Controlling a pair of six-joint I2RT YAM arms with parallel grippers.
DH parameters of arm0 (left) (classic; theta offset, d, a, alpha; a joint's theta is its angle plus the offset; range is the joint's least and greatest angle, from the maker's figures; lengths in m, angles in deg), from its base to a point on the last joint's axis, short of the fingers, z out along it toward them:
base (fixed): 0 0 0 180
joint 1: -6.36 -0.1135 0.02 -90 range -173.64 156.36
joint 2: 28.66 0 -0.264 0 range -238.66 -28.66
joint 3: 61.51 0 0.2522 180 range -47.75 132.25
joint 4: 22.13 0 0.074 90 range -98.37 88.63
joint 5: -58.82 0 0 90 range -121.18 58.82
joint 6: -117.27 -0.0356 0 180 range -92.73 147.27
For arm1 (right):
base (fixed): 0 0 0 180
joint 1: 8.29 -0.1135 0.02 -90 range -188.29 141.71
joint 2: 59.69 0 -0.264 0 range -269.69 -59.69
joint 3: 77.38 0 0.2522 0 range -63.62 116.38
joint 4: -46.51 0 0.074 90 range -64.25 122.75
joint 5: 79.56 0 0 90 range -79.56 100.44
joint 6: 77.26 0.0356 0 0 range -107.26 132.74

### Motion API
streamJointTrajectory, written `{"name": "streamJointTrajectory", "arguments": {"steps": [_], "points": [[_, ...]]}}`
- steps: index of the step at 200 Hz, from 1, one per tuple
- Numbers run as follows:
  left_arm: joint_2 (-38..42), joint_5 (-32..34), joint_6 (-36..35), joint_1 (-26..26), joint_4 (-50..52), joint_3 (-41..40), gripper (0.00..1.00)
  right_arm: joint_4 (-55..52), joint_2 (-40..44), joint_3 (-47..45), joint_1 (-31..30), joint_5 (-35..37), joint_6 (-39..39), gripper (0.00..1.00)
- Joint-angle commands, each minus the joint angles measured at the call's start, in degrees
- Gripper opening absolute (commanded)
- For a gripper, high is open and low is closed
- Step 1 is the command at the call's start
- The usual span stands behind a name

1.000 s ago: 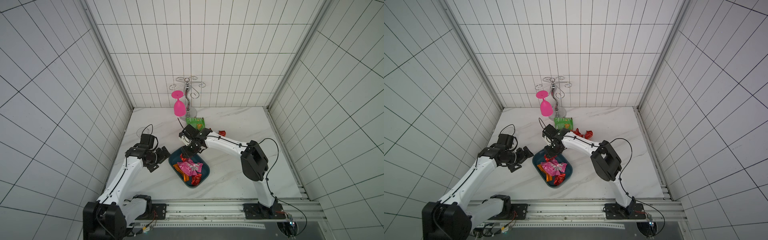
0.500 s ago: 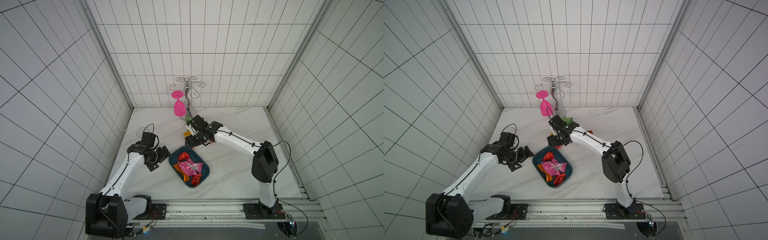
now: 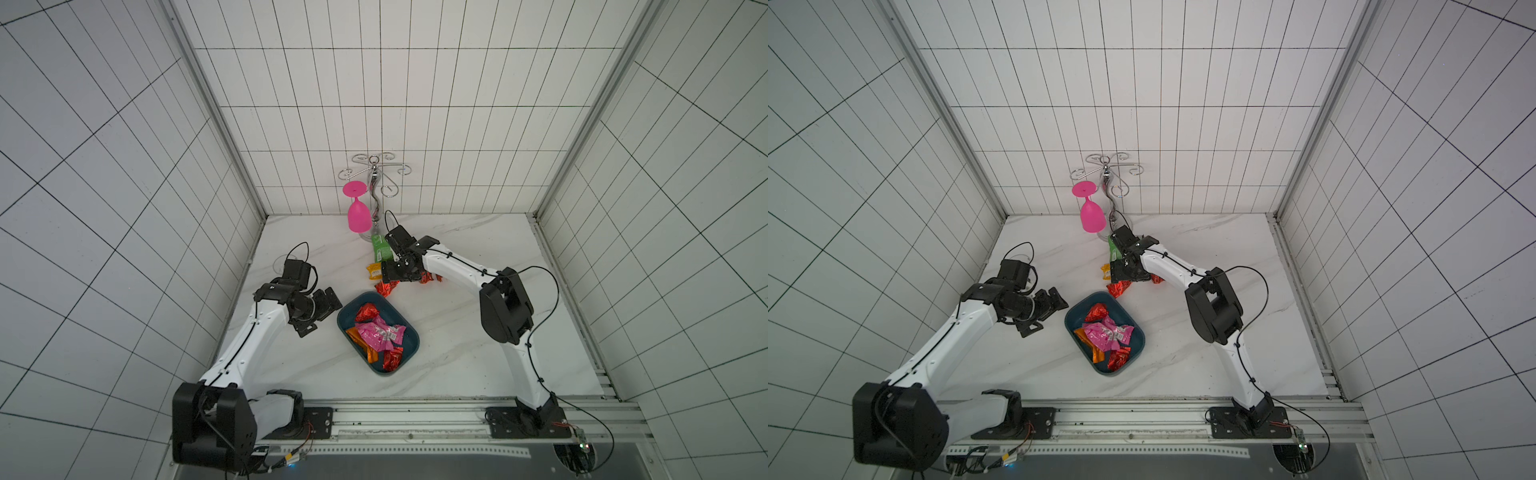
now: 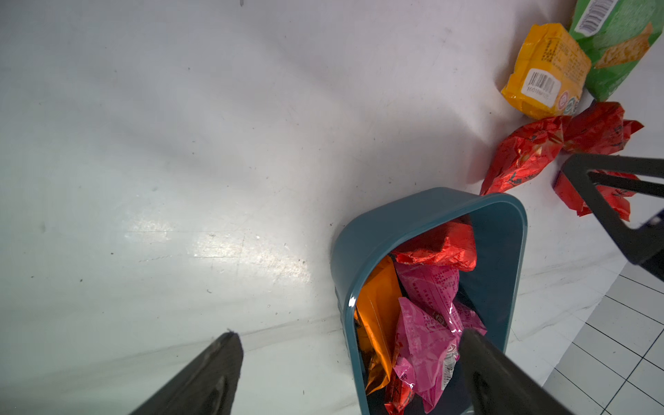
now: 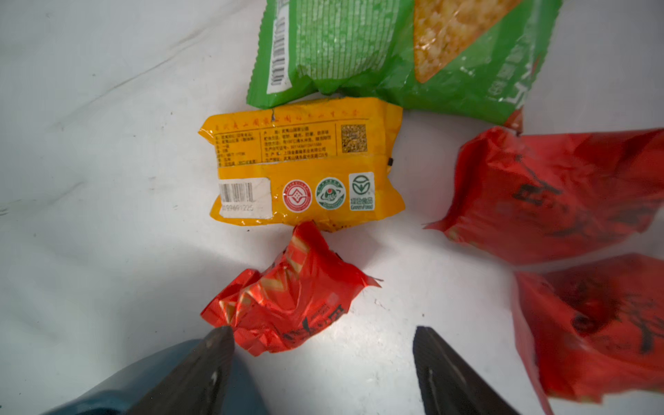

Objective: Put the tea bags into the storage box
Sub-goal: Pick up the tea bag from the center of the board.

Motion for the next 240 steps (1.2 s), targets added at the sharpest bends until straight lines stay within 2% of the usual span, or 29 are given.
{"name": "streamJointTrajectory", "arguments": {"steps": [1, 32, 60, 85, 110, 139, 154, 195, 240], "points": [[1.8, 1.5, -1.6, -0.7, 1.6, -1.5, 0.97, -0.7, -2.1, 4.0, 0.3, -0.7, 1.0, 0.83], [2.1, 1.5, -1.8, -1.2, 0.8, -2.2, 0.98, -0.7, -4.7, 5.3, 0.3, -0.9, 0.9, 0.83], [-0.7, 0.9, -2.7, -1.5, 0.7, 0.0, 0.97, -0.7, -6.8, 6.2, 0.3, -1.7, 1.2, 0.83], [-2.2, 0.8, -3.5, -1.6, 1.0, 1.5, 0.97, -1.3, -8.6, 7.8, 0.3, -2.7, 1.4, 0.79], [-1.9, 0.8, -3.5, -1.7, 0.9, 1.2, 0.97, -1.3, -8.7, 7.6, 0.2, -2.7, 1.1, 0.67], [-1.2, 0.8, -3.2, -1.8, 0.6, 0.0, 0.97, -1.3, -7.7, 6.8, 0.4, -2.1, 0.4, 0.42], [-0.9, 0.6, -3.0, -1.8, 0.3, -0.3, 0.97, -1.3, -6.9, 6.6, 0.6, -2.0, -0.1, 0.34], [-0.2, 0.4, -2.3, -1.8, 0.0, -0.3, 0.97, -1.3, -2.0, 5.0, 2.2, -0.5, -2.3, 0.30], [0.7, 0.2, -1.6, -1.9, -0.4, -0.3, 0.98, -1.3, 7.7, -0.6, 2.7, 0.2, -6.8, 0.28]]}}
